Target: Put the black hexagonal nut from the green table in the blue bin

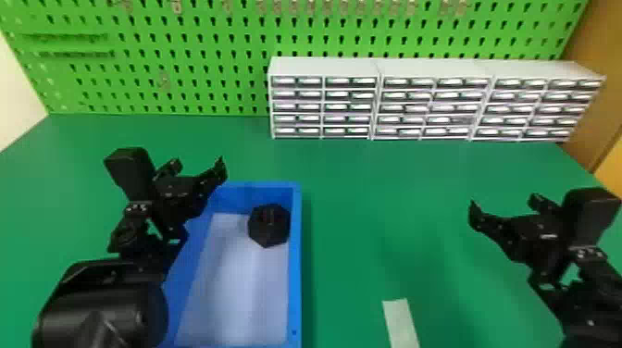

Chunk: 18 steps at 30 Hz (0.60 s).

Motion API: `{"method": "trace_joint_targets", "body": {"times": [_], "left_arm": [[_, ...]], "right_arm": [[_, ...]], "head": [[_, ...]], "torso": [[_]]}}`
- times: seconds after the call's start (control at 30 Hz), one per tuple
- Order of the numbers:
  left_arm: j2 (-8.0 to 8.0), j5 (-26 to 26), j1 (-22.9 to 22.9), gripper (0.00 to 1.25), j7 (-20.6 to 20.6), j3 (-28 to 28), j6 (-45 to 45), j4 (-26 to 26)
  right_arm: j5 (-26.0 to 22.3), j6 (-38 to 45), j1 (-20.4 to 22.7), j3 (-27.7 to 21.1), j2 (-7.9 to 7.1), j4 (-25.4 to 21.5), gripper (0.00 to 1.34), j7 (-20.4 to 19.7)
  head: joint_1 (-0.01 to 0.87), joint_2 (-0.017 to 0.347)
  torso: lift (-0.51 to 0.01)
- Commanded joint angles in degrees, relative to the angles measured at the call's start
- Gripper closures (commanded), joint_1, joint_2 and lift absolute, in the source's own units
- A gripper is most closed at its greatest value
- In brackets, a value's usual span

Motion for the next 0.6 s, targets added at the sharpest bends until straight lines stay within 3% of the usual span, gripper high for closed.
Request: {"method": "trace_joint_targets", "body": {"times": [0.0,0.57], "left_arm": [[-0.15,0.00,0.00,0.33,-0.02,-0.02,-0.07,0.00],[-0.15,0.18,-0.09,0.33,-0.02,0.24,-0.16,0.00]], "right_arm": [[0.00,0.00,0.00,0.06,-0.02,0.00,0.11,0.00],[-0.09,-0.18,-0.08,0.15,-0.10,0.00,0.11,0.00]], "head": [[0.686,0.051],[0.686,0.051]], "torso": [[-0.097],[-0.097]]}}
